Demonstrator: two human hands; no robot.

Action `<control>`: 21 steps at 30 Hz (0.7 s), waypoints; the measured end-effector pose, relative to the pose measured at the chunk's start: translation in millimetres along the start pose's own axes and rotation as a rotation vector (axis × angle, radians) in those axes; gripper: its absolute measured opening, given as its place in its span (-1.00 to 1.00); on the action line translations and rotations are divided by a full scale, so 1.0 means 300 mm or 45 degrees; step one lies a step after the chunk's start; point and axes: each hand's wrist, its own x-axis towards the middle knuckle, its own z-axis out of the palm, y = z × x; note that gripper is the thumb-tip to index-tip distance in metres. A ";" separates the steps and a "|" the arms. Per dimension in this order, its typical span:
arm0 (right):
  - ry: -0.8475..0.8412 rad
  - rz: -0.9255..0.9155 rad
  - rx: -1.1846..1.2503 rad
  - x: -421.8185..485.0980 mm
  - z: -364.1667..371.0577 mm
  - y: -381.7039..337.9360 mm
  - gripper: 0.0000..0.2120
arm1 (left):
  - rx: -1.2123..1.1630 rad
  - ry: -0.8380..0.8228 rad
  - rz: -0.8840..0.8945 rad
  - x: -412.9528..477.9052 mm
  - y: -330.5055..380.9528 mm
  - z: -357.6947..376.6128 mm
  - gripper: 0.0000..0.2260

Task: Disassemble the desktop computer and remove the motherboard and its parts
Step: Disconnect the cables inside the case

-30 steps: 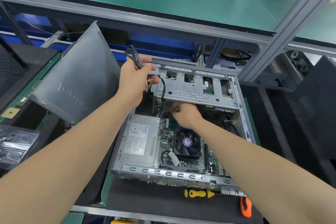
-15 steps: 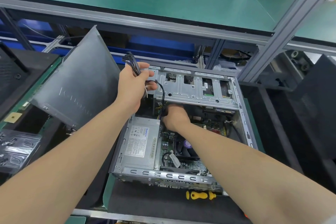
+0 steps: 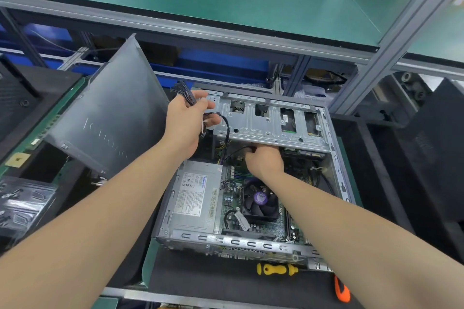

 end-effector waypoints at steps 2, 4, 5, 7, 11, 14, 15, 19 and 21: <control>-0.005 -0.022 0.037 -0.003 -0.010 0.009 -0.71 | -0.009 -0.002 -0.010 -0.002 -0.002 0.012 -0.87; -0.008 -0.085 0.069 -0.011 -0.012 0.013 -0.73 | -0.026 -0.011 -0.026 -0.005 0.004 0.029 -0.88; -0.003 -0.113 0.084 -0.017 -0.012 0.012 -0.73 | -0.054 -0.019 -0.044 -0.007 0.009 0.037 -0.89; 0.004 -0.168 0.140 -0.026 -0.017 0.010 -0.76 | -0.152 -0.044 -0.093 -0.017 0.020 0.052 -0.89; -0.221 -0.338 0.195 -0.049 -0.036 0.002 -0.81 | -0.240 -0.086 -0.168 -0.038 0.017 0.074 -0.84; -0.304 -0.523 -0.123 -0.083 -0.031 -0.025 -0.57 | -0.003 -0.192 -0.187 -0.048 -0.001 0.076 -0.85; -0.277 -0.566 -0.244 -0.093 -0.027 -0.039 -0.51 | 0.112 -0.228 -0.170 -0.052 -0.006 0.074 -0.87; -0.297 -0.600 -0.537 -0.108 -0.027 -0.090 -0.54 | 0.680 -0.202 0.094 -0.049 -0.017 0.057 -0.92; -0.425 -0.551 -0.523 -0.104 -0.044 -0.103 -0.60 | 0.788 -0.191 0.165 -0.048 -0.019 0.050 -0.91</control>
